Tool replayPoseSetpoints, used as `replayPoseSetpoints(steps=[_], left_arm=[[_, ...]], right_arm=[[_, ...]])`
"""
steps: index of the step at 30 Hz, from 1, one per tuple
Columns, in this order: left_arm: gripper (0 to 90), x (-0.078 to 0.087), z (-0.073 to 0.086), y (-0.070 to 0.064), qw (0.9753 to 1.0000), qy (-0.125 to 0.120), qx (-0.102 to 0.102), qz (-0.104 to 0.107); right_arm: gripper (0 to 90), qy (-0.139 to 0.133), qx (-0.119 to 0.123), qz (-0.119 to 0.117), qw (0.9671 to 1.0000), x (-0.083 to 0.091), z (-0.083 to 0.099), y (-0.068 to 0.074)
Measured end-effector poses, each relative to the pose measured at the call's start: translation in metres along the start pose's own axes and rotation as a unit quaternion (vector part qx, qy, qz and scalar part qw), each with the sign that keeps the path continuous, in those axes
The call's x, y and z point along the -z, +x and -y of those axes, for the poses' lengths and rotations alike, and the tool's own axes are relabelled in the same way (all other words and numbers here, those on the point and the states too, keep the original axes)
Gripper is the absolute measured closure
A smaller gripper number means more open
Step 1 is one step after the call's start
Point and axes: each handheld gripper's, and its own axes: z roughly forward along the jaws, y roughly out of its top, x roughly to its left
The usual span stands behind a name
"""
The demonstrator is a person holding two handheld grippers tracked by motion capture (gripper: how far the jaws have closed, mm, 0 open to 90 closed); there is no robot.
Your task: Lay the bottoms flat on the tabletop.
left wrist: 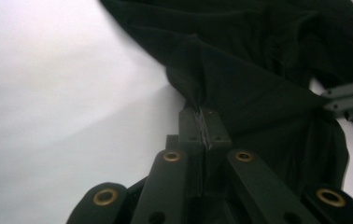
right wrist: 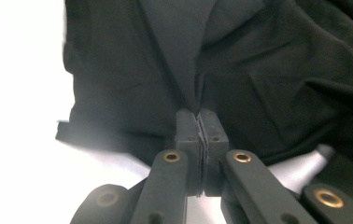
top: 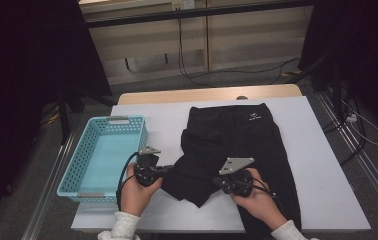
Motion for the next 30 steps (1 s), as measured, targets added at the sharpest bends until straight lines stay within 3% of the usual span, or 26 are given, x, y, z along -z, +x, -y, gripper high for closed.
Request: replayPoseSetpoints(steps=[3, 5, 8, 10, 11, 15, 17, 23, 28, 30], left_arm=[[88.9, 0.0, 0.001, -0.006, 0.9999, 0.002, -0.006, 0.012], [88.9, 0.002, 0.0, -0.008, 0.9998, -0.003, -0.016, 0.005], [88.9, 0.003, -0.002, -0.006, 0.9994, -0.018, -0.022, -0.021], [88.9, 0.001, -0.001, -0.003, 0.9985, -0.025, -0.022, -0.044], [88.9, -0.002, -0.001, -0.002, 0.9987, -0.023, -0.017, -0.043], [88.7, -0.012, 0.0, 0.004, 0.9989, -0.013, -0.004, -0.045], [88.7, -0.015, -0.001, 0.005, 0.9988, -0.008, -0.007, -0.049], [88.7, -0.016, -0.005, 0.002, 0.9989, -0.017, -0.005, -0.044], [88.7, -0.018, -0.007, 0.001, 0.9988, -0.021, -0.004, -0.043], [88.8, -0.019, -0.007, 0.002, 0.999, -0.02, -0.006, -0.041]], right_arm=[[89.4, -0.005, -0.004, -0.004, 1.0, 0.013, 0.001, -0.005], [89.3, -0.019, -0.014, 0.004, 0.9997, 0.016, 0.0, -0.009], [86.2, -0.027, -0.022, 0.031, 0.9989, 0.006, -0.004, -0.012], [74.6, -0.031, -0.028, 0.061, 0.9973, -0.005, -0.006, -0.014], [74.6, -0.031, -0.031, 0.07, 0.9966, -0.009, -0.006, -0.014], [70.9, -0.03, -0.023, 0.056, 0.9977, -0.005, -0.005, -0.008], [69.0, -0.038, -0.022, 0.052, 0.9977, 0.001, -0.004, -0.003], [61.3, -0.044, -0.009, 0.015, 0.9989, 0.006, -0.005, 0.019], [49.5, -0.021, 0.021, -0.04, 0.9988, -0.009, -0.008, 0.047], [43.3, 0.0, 0.035, -0.042, 0.9985, -0.017, -0.005, 0.054]])
